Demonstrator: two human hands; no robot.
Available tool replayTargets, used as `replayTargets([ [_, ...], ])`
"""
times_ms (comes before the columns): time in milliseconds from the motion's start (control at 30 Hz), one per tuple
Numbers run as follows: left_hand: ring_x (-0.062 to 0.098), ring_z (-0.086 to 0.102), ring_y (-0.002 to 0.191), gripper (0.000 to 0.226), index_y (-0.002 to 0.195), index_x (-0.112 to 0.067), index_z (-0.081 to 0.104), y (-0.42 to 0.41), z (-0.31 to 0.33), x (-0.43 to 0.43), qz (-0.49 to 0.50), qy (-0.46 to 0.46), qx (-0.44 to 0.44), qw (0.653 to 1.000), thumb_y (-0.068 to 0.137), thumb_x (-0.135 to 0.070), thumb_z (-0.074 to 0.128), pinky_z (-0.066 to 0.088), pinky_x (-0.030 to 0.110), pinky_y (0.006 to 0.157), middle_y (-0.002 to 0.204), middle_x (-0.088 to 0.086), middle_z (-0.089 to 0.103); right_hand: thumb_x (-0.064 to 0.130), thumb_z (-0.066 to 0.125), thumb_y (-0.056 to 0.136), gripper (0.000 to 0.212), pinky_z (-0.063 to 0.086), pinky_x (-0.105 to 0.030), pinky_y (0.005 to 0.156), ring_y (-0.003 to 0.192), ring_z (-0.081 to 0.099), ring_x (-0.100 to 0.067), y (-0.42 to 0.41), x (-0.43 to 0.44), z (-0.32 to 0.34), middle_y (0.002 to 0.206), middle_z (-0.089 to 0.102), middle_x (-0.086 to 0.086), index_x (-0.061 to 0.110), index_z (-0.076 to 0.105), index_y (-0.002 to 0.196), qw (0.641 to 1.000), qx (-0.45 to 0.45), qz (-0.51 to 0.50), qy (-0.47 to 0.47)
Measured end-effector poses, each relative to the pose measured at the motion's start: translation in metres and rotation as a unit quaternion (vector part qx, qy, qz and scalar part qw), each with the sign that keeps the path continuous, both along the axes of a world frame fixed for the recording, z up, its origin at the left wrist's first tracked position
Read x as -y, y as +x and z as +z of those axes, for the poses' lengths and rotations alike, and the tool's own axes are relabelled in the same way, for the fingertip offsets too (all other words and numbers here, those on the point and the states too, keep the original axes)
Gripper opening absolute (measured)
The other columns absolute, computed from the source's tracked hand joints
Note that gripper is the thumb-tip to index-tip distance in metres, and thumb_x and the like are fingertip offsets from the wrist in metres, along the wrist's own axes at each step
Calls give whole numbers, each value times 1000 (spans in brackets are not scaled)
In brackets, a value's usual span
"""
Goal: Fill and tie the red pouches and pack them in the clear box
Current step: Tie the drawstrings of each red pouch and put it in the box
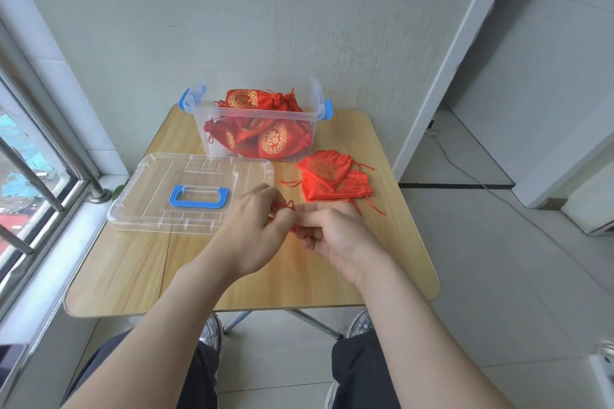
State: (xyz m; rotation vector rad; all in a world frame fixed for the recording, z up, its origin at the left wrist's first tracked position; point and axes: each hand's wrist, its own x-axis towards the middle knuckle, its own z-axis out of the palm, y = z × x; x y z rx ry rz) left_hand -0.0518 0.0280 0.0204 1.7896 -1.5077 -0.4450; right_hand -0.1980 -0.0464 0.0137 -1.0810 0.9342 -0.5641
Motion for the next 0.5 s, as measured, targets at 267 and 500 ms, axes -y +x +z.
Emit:
replayTargets([
  [267, 35, 58, 79, 47, 88, 11, 60, 8, 0, 1, 95, 20, -112, 989, 104, -27, 37, 43, 41, 68, 85, 25, 65, 7, 77, 89, 6, 49, -32, 73, 73, 65, -15, -1, 2, -5, 76, 76, -2, 11, 80, 93, 995, -53, -55, -70],
  [500, 14, 60, 79, 63, 91, -11, 57, 3, -6, 0, 14, 77, -90, 993, 104, -67, 32, 46, 31, 73, 85, 1, 67, 13, 79, 88, 9, 48, -32, 74, 71, 65, -13, 1, 1, -7, 76, 76, -2, 9, 82, 95, 995, -53, -45, -71],
])
